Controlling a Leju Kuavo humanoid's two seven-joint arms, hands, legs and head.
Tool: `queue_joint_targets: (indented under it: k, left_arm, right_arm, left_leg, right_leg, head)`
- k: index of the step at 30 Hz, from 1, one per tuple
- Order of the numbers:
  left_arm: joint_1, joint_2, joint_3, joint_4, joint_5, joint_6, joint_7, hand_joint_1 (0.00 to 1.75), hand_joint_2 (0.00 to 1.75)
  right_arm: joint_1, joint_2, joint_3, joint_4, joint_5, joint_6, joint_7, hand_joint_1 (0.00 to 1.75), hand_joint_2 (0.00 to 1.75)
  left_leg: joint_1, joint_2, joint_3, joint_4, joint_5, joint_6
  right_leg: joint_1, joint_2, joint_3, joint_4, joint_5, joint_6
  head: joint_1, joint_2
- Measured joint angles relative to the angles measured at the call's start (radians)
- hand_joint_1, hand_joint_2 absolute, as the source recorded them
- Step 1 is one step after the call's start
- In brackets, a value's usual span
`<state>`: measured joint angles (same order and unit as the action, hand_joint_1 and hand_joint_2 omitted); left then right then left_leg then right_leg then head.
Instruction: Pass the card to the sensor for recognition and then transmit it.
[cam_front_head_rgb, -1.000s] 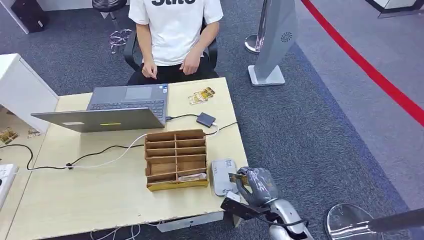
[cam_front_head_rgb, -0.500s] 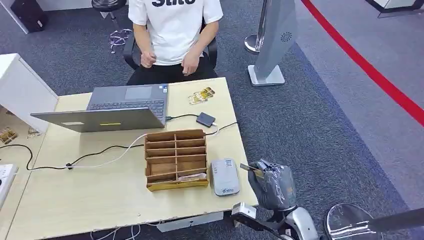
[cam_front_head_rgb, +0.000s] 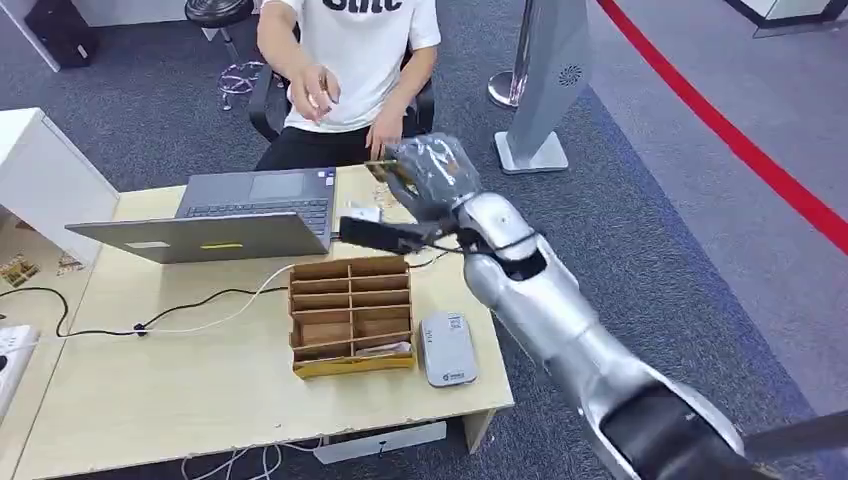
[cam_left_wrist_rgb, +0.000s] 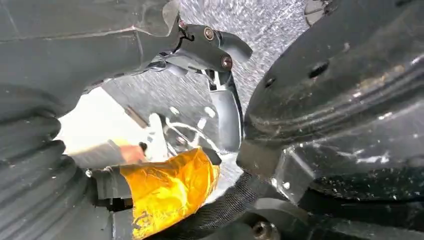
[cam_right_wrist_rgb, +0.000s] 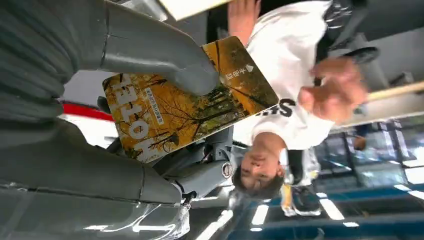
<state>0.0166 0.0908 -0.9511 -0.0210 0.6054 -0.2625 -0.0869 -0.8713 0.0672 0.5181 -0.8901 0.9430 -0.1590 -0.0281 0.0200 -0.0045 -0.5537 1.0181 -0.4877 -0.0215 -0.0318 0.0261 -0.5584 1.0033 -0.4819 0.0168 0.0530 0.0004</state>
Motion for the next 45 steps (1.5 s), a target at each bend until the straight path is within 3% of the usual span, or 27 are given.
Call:
queue_joint_targets:
  k: [3,6,16,17,18,39,42,45]
  left_arm:
    - [-0.007,0.021,-0.021,-0.024,-0.013,-0.001,0.024,0.0,1.75]
    - [-0.01,0.033,-0.033,-0.04,-0.017,-0.002,0.034,0.0,1.75]
    - [-0.018,0.048,-0.049,-0.064,-0.016,-0.003,0.041,0.0,1.75]
    - [-0.018,0.048,-0.049,-0.066,-0.015,-0.004,0.041,0.0,1.75]
    - [-0.017,0.05,-0.049,-0.066,-0.014,-0.005,0.041,0.0,1.75]
    - [-0.016,0.054,-0.049,-0.071,-0.006,-0.005,0.041,0.0,1.75]
    - [-0.014,0.052,-0.049,-0.071,0.009,0.0,0.032,0.0,1.75]
    - [-0.008,0.043,-0.049,-0.071,0.036,0.008,0.013,0.0,1.75]
  right_arm:
    - [-0.134,0.052,-0.003,0.171,-0.046,0.046,0.036,1.75,1.75]
    - [-0.195,0.09,-0.026,0.273,-0.082,0.067,0.037,1.75,1.75]
    - [-0.234,0.149,-0.044,0.405,-0.079,0.067,0.025,1.75,1.75]
    - [-0.235,0.153,-0.045,0.411,-0.077,0.066,0.022,0.73,1.75]
    - [-0.234,0.156,-0.047,0.416,-0.073,0.065,0.019,0.0,1.75]
    - [-0.233,0.18,-0.049,0.442,-0.066,0.037,-0.013,0.0,1.75]
    - [-0.204,0.181,-0.048,0.386,-0.064,-0.028,-0.086,0.0,1.75]
    - [-0.122,0.175,-0.042,0.226,-0.065,-0.052,-0.111,0.0,1.75]
  left_leg:
    - [0.0,-0.003,-0.001,0.0,0.0,0.0]
    - [0.0,-0.003,-0.002,0.0,0.0,0.0]
    - [0.0,-0.003,-0.003,0.0,-0.001,-0.001]
    - [0.0,-0.003,-0.003,0.0,-0.001,-0.001]
    - [0.0,-0.003,-0.003,0.0,-0.001,-0.001]
    - [0.0,-0.003,-0.003,0.0,-0.002,-0.001]
    - [0.0,-0.003,-0.003,0.0,-0.002,-0.001]
    - [0.0,-0.003,-0.003,0.0,-0.002,0.0]
  right_leg:
    - [0.0,-0.002,0.0,0.0,0.0,0.0]
    - [0.0,-0.002,0.0,0.0,0.0,0.0]
    - [0.0,-0.002,-0.001,-0.001,-0.001,0.0]
    - [0.0,-0.002,-0.001,-0.001,-0.001,0.0]
    - [0.0,-0.003,-0.001,-0.001,-0.001,0.0]
    - [0.0,-0.002,-0.002,-0.001,-0.001,0.0]
    - [0.0,-0.002,-0.002,-0.001,-0.001,0.0]
    - [0.0,-0.002,-0.002,-0.002,-0.002,0.0]
  head:
    - [0.0,0.0]
    - [0.001,0.0]
    - [0.0,0.0]
    - [0.0,0.0]
    - [0.0,0.0]
    - [0.0,0.0]
    - [0.0,0.0]
    - [0.0,0.0]
